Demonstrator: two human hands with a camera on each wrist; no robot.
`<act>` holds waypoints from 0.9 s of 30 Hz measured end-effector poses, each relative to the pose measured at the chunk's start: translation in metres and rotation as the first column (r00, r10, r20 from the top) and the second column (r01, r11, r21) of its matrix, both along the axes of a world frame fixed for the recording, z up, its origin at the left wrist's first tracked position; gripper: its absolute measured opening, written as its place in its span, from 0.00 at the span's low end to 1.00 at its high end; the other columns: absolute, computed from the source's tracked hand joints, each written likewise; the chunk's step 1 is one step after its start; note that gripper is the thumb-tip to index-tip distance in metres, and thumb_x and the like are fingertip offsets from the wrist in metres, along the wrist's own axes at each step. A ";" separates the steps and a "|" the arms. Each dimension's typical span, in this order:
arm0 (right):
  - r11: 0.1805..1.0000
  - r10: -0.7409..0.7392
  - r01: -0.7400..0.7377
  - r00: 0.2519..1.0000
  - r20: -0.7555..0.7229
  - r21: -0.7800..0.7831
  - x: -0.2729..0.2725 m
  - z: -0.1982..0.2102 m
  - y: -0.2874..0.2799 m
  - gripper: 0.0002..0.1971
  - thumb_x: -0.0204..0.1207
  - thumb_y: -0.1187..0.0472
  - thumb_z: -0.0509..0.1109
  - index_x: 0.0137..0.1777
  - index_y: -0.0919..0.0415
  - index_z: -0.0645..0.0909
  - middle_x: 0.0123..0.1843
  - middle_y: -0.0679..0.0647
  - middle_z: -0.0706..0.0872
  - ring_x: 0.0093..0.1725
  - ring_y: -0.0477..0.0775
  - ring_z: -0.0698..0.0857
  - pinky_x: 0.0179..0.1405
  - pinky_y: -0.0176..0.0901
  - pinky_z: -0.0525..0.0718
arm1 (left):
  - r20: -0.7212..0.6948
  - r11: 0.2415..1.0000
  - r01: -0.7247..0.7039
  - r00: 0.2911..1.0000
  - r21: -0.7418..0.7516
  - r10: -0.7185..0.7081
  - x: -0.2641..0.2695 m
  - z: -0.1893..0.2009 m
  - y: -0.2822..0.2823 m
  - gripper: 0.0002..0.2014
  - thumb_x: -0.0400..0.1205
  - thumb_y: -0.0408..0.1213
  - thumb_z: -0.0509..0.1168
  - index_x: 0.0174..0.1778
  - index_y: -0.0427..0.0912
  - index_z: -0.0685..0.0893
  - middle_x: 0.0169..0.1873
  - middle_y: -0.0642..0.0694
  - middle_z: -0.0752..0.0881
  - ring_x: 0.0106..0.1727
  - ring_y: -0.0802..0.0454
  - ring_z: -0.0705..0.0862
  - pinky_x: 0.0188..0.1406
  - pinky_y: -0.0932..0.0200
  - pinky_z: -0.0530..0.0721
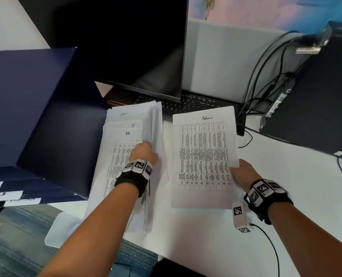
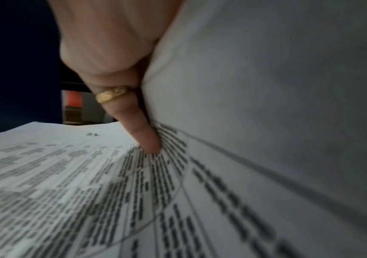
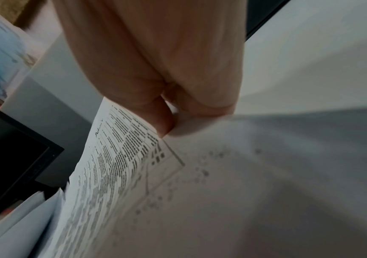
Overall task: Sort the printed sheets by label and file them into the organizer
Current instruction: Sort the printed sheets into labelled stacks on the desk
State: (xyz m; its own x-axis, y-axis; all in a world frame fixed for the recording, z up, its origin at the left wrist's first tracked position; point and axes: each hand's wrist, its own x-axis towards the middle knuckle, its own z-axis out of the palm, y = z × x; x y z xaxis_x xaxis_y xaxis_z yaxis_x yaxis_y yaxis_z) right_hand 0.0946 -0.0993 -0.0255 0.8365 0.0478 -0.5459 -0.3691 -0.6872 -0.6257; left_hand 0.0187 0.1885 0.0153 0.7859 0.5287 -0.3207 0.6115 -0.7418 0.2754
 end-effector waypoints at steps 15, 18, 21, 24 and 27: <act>0.990 0.131 -0.131 0.991 0.019 0.044 0.011 0.009 0.117 0.07 0.77 0.69 0.62 0.53 0.66 0.76 0.50 0.60 0.82 0.45 0.57 0.80 0.38 0.39 0.75 | 0.367 0.886 -0.274 0.833 -0.376 0.413 -0.077 0.058 0.086 0.10 0.73 0.35 0.68 0.30 0.42 0.74 0.25 0.45 0.76 0.29 0.45 0.75 0.32 0.56 0.77; 0.988 0.144 -0.146 0.989 0.032 0.054 0.012 0.007 0.150 0.03 0.76 0.70 0.61 0.47 0.64 0.75 0.43 0.55 0.79 0.43 0.56 0.79 0.40 0.41 0.75 | 0.394 0.875 -0.272 0.811 -0.401 0.432 -0.084 0.062 0.091 0.10 0.74 0.33 0.68 0.30 0.42 0.73 0.25 0.46 0.75 0.25 0.46 0.74 0.27 0.58 0.75; 0.985 0.164 -0.166 0.985 0.047 0.052 0.012 0.001 0.181 0.04 0.75 0.71 0.60 0.47 0.63 0.73 0.45 0.56 0.77 0.43 0.55 0.78 0.35 0.40 0.74 | 0.427 0.879 -0.264 0.795 -0.396 0.431 -0.087 0.065 0.094 0.11 0.74 0.32 0.68 0.29 0.42 0.73 0.24 0.46 0.75 0.23 0.46 0.74 0.27 0.61 0.74; 0.981 0.191 -0.192 0.981 0.020 0.030 0.001 0.006 0.210 0.17 0.77 0.71 0.57 0.65 0.71 0.75 0.62 0.63 0.80 0.60 0.62 0.81 0.54 0.45 0.80 | 0.446 0.879 -0.252 0.785 -0.405 0.431 -0.089 0.065 0.096 0.10 0.74 0.32 0.68 0.30 0.42 0.73 0.23 0.47 0.74 0.21 0.49 0.73 0.25 0.63 0.72; 0.969 0.246 -0.246 0.969 -0.015 0.002 -0.012 0.011 0.233 0.22 0.80 0.71 0.55 0.74 0.71 0.67 0.73 0.65 0.74 0.71 0.64 0.76 0.64 0.46 0.75 | 0.442 0.864 -0.244 0.779 -0.441 0.445 -0.086 0.059 0.095 0.10 0.74 0.32 0.68 0.30 0.42 0.73 0.22 0.47 0.74 0.17 0.51 0.73 0.21 0.64 0.72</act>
State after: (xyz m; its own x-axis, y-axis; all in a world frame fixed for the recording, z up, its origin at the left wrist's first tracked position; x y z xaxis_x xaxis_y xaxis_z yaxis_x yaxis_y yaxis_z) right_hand 0.0827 0.1342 -0.0144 0.7907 0.2508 -0.5585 -0.1985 -0.7580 -0.6214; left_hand -0.0674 0.2833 0.0744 0.6684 0.7311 -0.1367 0.4981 -0.3035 0.8123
